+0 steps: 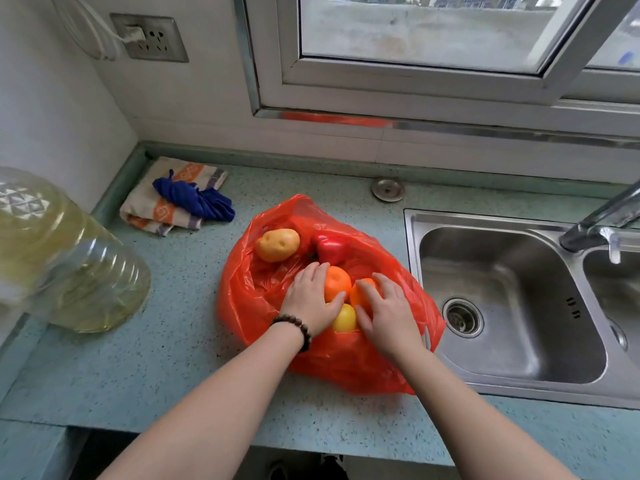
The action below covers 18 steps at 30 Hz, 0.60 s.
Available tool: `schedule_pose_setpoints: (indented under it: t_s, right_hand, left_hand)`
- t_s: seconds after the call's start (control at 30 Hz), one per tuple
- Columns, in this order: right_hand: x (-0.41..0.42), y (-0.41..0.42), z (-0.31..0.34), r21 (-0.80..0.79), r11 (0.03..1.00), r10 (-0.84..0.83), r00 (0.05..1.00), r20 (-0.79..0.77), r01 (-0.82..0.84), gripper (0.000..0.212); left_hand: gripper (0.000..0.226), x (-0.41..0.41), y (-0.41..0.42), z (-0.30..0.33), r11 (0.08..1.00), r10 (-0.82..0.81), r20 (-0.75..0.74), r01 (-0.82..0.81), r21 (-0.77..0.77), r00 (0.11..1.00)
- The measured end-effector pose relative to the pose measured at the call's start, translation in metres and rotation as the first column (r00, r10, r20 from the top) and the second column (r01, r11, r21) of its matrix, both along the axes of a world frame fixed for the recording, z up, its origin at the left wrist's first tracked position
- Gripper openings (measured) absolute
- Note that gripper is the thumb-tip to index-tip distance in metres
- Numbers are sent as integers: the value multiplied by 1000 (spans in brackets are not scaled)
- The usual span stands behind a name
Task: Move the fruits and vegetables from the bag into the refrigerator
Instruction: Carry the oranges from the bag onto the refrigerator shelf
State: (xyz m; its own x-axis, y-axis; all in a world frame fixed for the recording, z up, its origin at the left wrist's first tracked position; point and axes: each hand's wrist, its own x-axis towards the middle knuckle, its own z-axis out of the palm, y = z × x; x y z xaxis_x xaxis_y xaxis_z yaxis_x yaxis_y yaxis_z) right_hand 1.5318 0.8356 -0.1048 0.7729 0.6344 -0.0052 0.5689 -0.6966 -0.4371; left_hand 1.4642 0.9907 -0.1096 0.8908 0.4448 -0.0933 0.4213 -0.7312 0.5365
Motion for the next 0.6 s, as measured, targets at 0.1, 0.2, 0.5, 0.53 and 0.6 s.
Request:
schedule_pose_setpoints:
  t_s: [0.1,0.2,0.5,0.53,0.6]
  right_hand:
    - [3,-1,-5,14,997,-71,987,-143,74,52]
    - [7,-1,-4,37,994,-92,974,-209,102,56]
    - [-7,-5,-8,52,994,-79,969,-236,94,63]
    - [-9,-5,-6,65,994,-70,970,-233,87,63]
    - [-14,-5,0,102,991,-63,977,-205,85,64]
  left_hand:
    - [66,8,-3,-6,989,58,-3,-58,-133,998]
    - [67,12,-5,-6,968,94,-11,-94,-233,996]
    - [72,1,-3,-5,954,109,-82,-127,-272,991]
    - [73,-5,-2,-3,955,114,-63,-127,-270,991]
    - [74,-16,-1,3,955,124,-14,-123,-268,992]
